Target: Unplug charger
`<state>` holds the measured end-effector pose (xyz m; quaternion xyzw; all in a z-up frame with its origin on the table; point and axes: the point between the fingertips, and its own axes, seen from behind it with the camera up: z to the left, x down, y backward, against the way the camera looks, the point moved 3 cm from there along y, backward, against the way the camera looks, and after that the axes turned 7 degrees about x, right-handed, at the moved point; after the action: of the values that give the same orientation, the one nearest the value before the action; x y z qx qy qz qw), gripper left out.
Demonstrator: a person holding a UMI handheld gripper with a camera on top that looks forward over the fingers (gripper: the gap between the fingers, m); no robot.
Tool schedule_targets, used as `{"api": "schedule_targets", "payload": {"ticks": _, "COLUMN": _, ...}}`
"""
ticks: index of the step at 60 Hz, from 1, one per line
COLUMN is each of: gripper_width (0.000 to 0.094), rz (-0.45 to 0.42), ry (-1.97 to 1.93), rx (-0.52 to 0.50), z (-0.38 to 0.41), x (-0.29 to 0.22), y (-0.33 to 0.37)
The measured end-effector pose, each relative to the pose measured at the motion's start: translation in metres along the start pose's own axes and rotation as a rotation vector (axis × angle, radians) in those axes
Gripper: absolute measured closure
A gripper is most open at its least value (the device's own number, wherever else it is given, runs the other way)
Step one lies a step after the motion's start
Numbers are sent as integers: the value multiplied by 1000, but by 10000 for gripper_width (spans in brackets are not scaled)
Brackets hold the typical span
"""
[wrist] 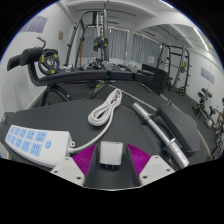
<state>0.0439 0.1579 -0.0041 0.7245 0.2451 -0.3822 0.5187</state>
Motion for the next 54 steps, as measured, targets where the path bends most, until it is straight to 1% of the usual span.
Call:
{"api": "schedule_targets", "payload": {"ticks": 2, "gripper_width": 122, "rz": -2, "ry": 2, "rx": 8, "z": -3, "x": -1, "y": 4}}
{"api": "schedule_targets", "payload": {"ticks": 3, "gripper_width": 55, "rz": -5, "ry": 3, "rx": 9, "z": -4, "x": -2, "y": 6}}
{"api": "schedule_targets", "payload": {"ticks": 5, "gripper_width": 112, "rz": -13, "ry": -1, "rx": 13, "z": -6, "x": -5, "y": 13}}
{"api": "schedule_targets", "payload": {"ticks": 6, "gripper_width": 115, "rz": -16, "ry": -3, "rx": 13, "z": -7, "x": -7, "y": 16}}
{"api": "schedule_targets", "payload": {"ticks": 9, "gripper_width": 80, "rz": -23, "ry": -3, "rx": 15, "z": -8, "x": -15, "y": 33}}
{"api": "schedule_targets", "payload": {"ticks": 13, "gripper_width": 81, "rz": -39, "ry": -13, "rx": 27, "z": -15, "x": -23, "y": 67}}
{"api": "schedule_targets", "payload": {"ticks": 18, "gripper_width": 80, "rz": -48, "ry": -25, "rx": 26, "z": -19, "x": -32, "y": 130}}
{"api": "schedule_targets", "payload": {"ticks": 28, "gripper_width": 80, "rz": -101, "ry": -30, "rx": -26, "z": -15, "x": -39, "y": 273}}
{"api": "schedule_targets", "payload": {"ticks": 31, "gripper_width": 81, "rz": -116, "ry": -27, "rx": -40, "z": -14, "x": -36, "y": 309}}
{"api": "schedule_targets", "payload": {"ticks": 37, "gripper_width": 82, "rz": -114, "ry": -41, "rx": -80, "z": -6, "x": -23, "y": 368}}
{"api": "schedule_targets", "payload": {"ticks": 40, "gripper_width": 82, "rz": -123, "ry": -35, "rx": -100, "z": -2, "x": -19, "y": 387}}
{"api": "schedule_targets", "payload": {"ticks": 45, "gripper_width": 82, "rz": -138, "ry": -30, "rx": -104, "z": 1, "x": -11, "y": 411}}
{"api": "schedule_targets", "payload": {"ticks": 54, "gripper_width": 84, "rz": -135, "ry": -29, "rx": -136, "z": 15, "x": 2, "y": 429}}
